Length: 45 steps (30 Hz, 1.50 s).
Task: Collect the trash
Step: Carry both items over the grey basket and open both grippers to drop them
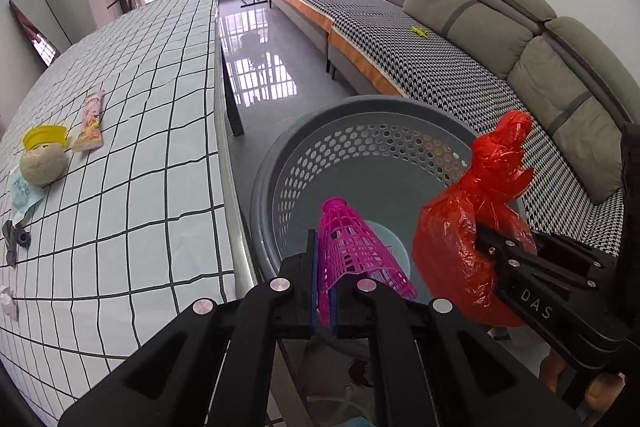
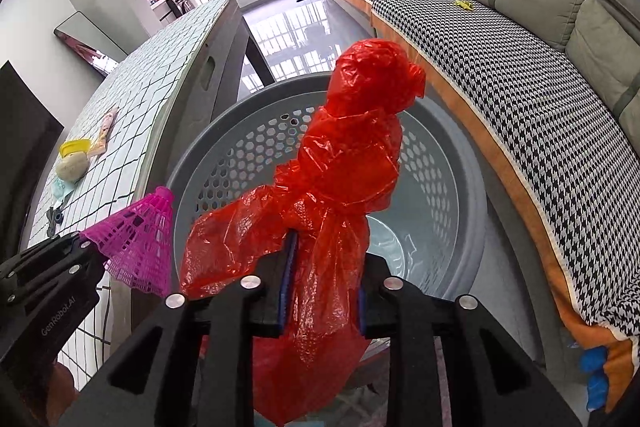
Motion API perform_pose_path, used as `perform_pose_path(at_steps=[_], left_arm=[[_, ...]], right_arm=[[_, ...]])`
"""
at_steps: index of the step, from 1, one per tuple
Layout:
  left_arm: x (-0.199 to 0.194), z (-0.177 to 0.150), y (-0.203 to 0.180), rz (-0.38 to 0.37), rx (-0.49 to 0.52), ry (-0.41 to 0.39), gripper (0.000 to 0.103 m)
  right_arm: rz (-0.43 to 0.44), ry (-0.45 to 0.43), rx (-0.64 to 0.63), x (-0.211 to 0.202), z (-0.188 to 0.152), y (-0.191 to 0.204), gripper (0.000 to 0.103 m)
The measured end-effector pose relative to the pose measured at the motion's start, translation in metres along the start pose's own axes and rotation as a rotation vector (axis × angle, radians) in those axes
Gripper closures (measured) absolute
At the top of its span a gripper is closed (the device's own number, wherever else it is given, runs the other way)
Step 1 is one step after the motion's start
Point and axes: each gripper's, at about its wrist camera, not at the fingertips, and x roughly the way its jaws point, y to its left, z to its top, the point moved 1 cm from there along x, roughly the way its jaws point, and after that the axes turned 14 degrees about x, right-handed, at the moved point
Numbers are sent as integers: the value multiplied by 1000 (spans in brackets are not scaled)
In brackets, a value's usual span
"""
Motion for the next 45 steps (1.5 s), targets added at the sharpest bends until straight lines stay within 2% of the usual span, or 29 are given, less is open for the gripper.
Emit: perform_pose_path(at_steps=[4, 6, 8, 9, 14, 16, 22, 30, 35, 45], left_arm=[[0, 2, -1, 2, -4, -2, 96], [0, 2, 0, 1, -5, -1, 95], [1, 3, 1, 1, -8, 1, 89], [1, 3, 1, 0, -10, 2, 87], [-2, 4, 2, 12, -10, -20, 58], [-4, 5, 1, 20, -6, -29, 53], [-5, 5, 2, 19, -8, -30, 50], [-7, 4, 7, 31, -24, -46, 39], [-10, 2, 12, 37, -43, -53, 24], [-23, -3, 19, 45, -69, -85, 12]], right_arm=[[-7, -10, 0, 1, 4, -2, 67], [-5, -18, 1, 0, 5, -3, 58], [-5, -24, 1, -1, 6, -4, 53], [-6, -26, 2, -2, 7, -5, 53], [-6, -31, 10, -4, 9, -8, 53], [-6, -31, 12, -5, 9, -9, 53], [-5, -32, 20, -7, 9, -12, 53], [-14, -33, 23, -8, 7, -12, 53], [-7, -44, 30, -12, 6, -13, 50], [1, -69, 28, -23, 1, -8, 43]])
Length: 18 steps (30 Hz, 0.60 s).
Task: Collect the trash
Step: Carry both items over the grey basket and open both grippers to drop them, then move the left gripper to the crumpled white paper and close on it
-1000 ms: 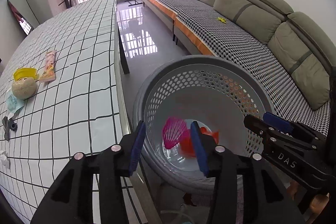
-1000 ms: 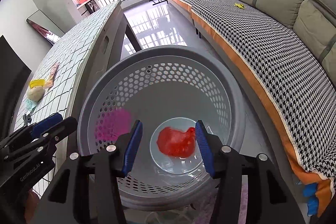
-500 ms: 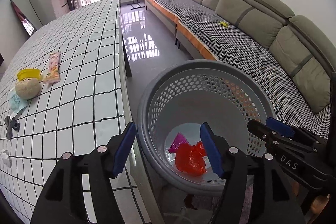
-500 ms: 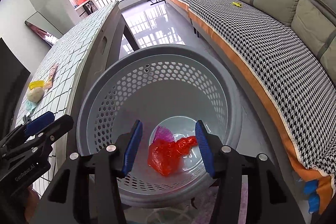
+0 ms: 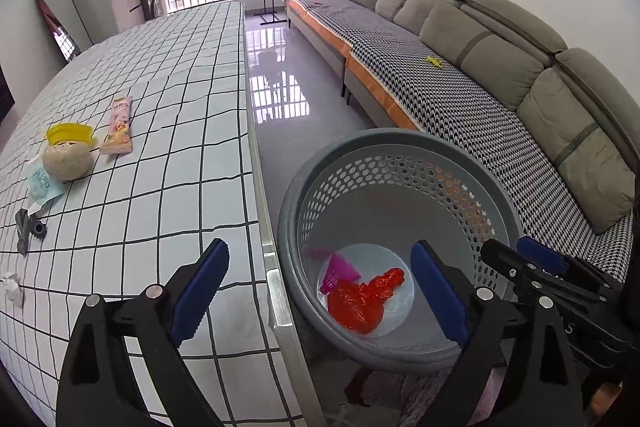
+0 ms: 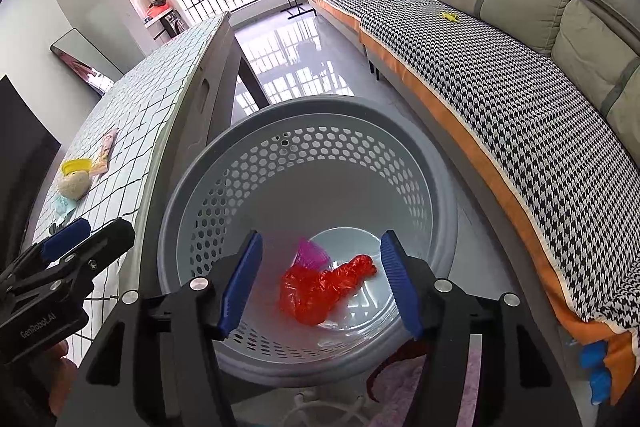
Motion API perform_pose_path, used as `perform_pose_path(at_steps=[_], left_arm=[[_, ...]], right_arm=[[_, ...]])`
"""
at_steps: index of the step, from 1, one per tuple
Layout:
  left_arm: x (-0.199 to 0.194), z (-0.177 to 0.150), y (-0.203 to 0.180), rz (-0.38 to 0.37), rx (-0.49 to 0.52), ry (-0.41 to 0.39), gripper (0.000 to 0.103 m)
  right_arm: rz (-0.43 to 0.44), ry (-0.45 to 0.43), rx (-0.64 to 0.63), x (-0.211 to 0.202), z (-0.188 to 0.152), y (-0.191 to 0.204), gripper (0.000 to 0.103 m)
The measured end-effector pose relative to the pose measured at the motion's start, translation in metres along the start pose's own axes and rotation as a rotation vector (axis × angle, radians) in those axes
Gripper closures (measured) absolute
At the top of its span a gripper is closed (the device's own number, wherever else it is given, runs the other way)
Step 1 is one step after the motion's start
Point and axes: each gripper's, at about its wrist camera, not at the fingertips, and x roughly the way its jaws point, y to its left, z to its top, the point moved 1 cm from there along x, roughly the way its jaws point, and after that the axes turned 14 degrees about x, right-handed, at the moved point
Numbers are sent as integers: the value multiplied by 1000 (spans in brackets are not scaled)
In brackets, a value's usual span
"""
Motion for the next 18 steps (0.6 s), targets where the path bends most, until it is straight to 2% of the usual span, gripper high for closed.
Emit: perform_pose_path(at_steps=[5, 12, 18], left_arm=[[-6, 0, 2, 0, -1, -12, 7], [-19, -2, 7, -28, -19, -48, 6], [-34, -6, 15, -10, -30, -81, 6]], right_arm=[[0, -6, -2, -4, -3, 3, 42], [5, -17, -16, -11, -7, 10, 42], [12, -33, -30, -21, -12, 20, 41]])
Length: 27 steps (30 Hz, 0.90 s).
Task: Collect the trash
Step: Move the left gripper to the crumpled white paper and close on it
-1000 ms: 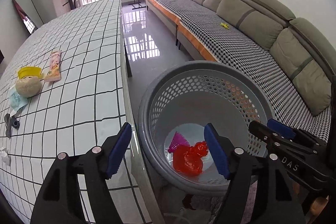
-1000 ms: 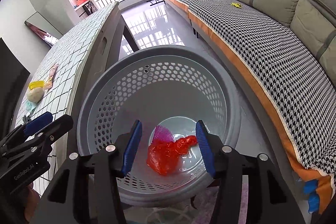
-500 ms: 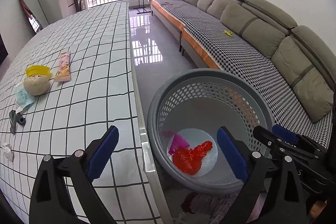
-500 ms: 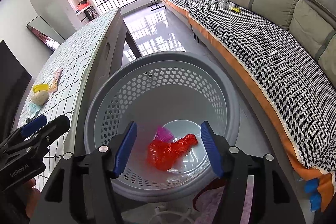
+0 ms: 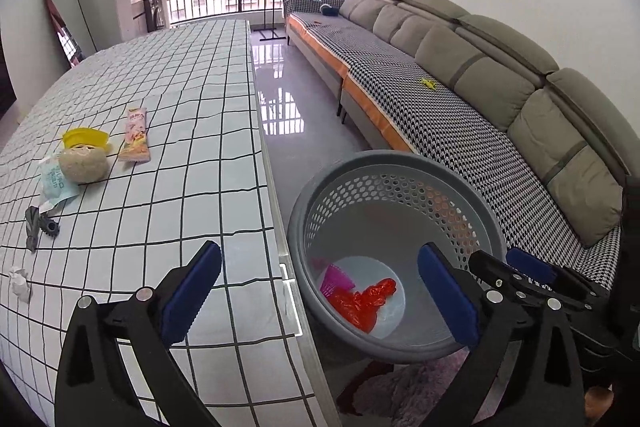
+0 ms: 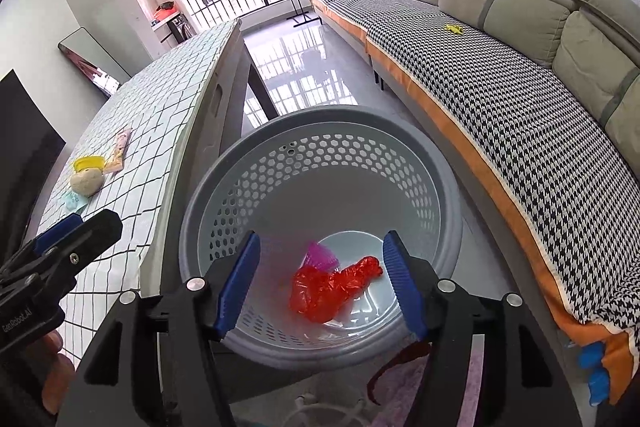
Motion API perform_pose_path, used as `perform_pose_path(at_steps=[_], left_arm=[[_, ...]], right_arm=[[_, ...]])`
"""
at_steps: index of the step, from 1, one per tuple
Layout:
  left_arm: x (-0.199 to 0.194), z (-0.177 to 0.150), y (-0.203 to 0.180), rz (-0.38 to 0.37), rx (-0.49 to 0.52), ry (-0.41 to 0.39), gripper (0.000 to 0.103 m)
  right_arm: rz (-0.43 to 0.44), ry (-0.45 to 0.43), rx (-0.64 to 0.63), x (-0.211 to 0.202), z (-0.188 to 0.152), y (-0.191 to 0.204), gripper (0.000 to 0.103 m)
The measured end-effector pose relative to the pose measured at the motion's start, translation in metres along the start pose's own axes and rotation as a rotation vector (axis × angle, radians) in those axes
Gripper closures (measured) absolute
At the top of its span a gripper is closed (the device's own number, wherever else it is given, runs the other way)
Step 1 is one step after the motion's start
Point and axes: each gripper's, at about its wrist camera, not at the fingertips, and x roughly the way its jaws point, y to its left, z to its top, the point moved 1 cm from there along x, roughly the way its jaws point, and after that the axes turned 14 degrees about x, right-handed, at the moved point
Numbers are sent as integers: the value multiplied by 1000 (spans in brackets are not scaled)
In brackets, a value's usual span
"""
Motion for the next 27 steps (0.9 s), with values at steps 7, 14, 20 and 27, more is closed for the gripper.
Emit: perform_pose_path(at_steps=[7, 14, 20, 27], left_arm=[[-17, -9, 19, 36, -21, -23, 6], [-38, -23, 52, 102, -58, -39, 6], [-54, -45, 86, 175, -105, -38, 6], [-70, -80, 139, 263, -176, 2, 6]], right_arm=[[21, -19, -31, -10, -7, 19, 40], [68, -22, -65, -12, -19, 47, 39], [119, -2, -132, -7, -34, 86, 39], [179, 47, -236, 4, -56, 142, 39]])
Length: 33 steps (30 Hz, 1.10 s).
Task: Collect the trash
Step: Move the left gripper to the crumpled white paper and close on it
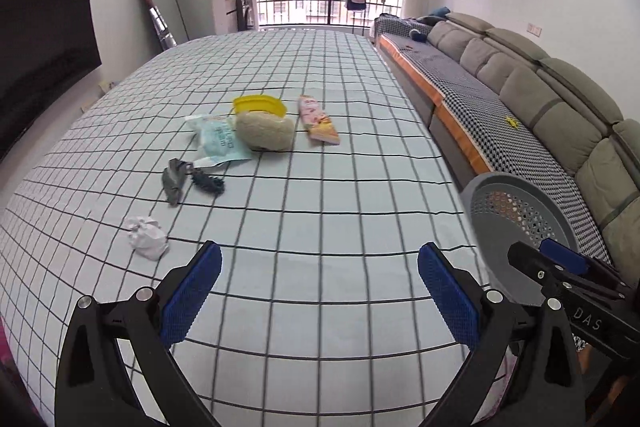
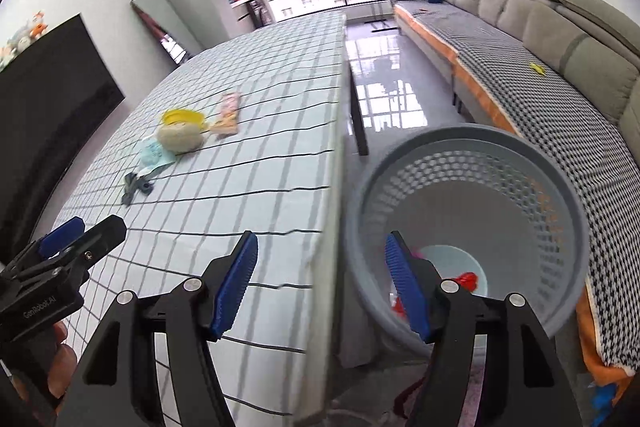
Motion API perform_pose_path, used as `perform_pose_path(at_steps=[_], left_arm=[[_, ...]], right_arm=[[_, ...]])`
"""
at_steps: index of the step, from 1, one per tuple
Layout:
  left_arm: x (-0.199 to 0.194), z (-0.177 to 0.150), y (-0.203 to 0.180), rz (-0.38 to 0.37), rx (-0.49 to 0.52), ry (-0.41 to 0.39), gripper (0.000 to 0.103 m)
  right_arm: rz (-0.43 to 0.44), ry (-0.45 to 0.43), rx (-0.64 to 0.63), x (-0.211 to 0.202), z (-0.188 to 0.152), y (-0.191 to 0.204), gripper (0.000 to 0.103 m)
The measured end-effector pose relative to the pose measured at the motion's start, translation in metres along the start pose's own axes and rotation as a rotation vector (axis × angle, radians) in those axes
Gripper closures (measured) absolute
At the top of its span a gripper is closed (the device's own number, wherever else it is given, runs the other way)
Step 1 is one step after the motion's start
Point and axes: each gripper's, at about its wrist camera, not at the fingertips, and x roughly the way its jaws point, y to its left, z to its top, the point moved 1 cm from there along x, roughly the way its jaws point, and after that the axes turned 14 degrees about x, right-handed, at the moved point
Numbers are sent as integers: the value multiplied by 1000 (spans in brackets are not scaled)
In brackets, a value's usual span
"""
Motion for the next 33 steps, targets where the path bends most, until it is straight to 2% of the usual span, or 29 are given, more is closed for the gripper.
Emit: perform_pose_path(at_steps=[9, 16, 27, 33], left_arm=[[-2, -29, 81, 133, -123, 41, 6], [-1, -47, 129, 201, -207, 75, 6], [34, -53, 151, 179, -269, 157, 6], [55, -48, 154, 207, -267, 185, 7]], right_arm=[[74, 68, -111, 26, -14, 70, 39], [96, 106, -166, 43, -23, 105, 39], [91, 148, -185, 62, -28, 115, 39], [86, 164, -172, 69, -29, 111, 39]])
